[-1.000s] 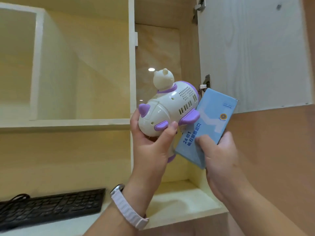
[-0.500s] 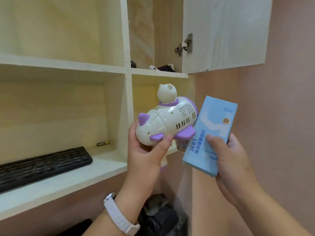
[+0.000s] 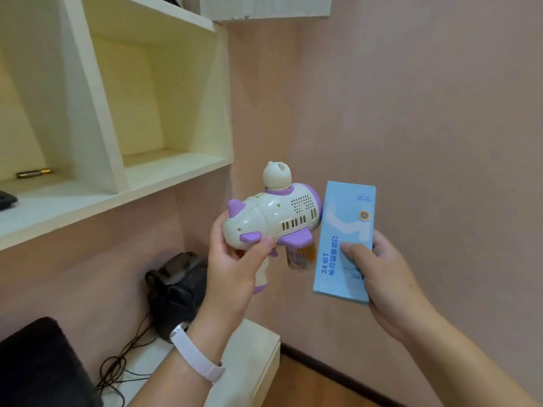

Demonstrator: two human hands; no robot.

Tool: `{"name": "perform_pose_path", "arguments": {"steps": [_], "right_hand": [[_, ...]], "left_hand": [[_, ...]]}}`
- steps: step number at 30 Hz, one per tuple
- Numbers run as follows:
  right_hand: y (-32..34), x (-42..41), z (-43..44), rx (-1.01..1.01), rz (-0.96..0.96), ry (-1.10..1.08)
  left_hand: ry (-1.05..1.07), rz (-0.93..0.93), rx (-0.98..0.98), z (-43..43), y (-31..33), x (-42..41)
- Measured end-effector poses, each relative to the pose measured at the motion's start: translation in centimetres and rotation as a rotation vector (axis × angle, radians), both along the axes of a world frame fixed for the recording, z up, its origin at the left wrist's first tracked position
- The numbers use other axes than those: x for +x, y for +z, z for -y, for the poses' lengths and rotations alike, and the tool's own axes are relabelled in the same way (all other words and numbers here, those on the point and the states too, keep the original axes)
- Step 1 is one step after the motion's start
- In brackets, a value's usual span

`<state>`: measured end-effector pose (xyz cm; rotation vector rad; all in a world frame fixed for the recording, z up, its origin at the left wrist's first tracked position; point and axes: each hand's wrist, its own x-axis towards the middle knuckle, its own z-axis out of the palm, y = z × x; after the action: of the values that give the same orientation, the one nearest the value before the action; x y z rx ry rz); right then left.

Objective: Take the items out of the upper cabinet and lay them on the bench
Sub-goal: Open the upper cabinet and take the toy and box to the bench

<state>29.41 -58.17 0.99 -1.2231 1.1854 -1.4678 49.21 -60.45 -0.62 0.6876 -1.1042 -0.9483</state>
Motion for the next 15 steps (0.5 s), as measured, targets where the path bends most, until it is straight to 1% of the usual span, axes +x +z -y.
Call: {"name": "perform_pose_path", "arguments": {"steps": [4, 8, 11, 15], "right_hand": [[-1.9, -3.7, -3.0, 0.057, 0.003, -0.098], [-3.9, -8.4, -7.0, 0.114, 0.039, -0.226], [-5.1, -13.2, -11.5, 0.142, 0.07, -0.33], [-6.1, -19.5, -18.4, 0.157, 0.091, -0.441]], "left_hand": [[-0.084, 0.034, 0.053, -1.2, -1.5, -3.9], [-0.194, 0.0, 0.119, -2.9, -3.0, -9.4], [-0.286, 0.009, 0.175, -5.6, -4.2, -14.8], [-0.384, 0.021, 0.192, -10.6, -5.0, -22.1]]}}
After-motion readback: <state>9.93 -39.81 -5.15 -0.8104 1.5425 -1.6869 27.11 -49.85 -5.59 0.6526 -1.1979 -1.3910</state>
